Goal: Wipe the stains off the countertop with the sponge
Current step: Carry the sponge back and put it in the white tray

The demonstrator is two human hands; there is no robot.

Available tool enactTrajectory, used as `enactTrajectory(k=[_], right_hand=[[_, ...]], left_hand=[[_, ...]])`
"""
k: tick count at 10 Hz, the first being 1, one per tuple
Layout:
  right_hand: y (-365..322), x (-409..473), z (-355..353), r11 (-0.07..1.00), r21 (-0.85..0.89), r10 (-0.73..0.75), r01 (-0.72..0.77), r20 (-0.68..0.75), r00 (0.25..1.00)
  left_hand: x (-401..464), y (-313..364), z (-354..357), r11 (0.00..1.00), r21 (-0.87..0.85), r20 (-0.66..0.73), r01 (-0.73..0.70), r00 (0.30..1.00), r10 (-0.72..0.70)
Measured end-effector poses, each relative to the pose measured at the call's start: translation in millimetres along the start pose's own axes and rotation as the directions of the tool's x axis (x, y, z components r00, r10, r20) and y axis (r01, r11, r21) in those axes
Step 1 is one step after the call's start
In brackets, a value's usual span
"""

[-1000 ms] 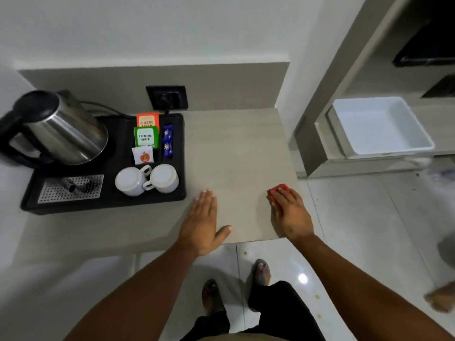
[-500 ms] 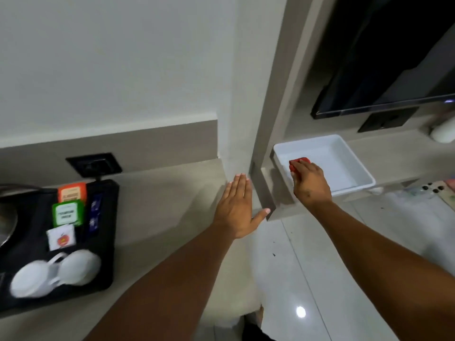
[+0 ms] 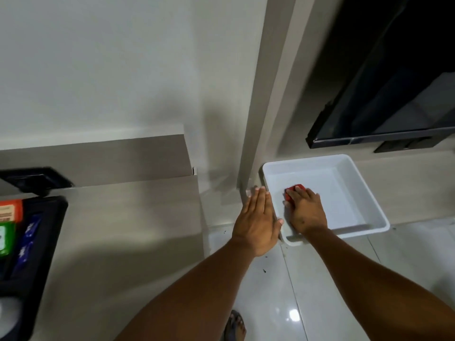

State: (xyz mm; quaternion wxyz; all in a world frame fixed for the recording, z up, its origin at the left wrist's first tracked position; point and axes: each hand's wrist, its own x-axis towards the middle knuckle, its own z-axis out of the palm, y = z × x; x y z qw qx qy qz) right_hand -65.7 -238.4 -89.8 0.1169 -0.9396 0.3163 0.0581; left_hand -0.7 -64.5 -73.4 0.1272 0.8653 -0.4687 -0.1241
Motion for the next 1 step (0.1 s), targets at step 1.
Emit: enactTrajectory(k=[1], right_hand=[[-23.2, -10.8, -9.5, 0.988, 0.079, -0.117, 0.131, -0.168, 0.979]], left_hand=[[-9.7, -13.1, -4.1, 1.0, -0.028, -0.04, -0.003, 0.999, 0.001]])
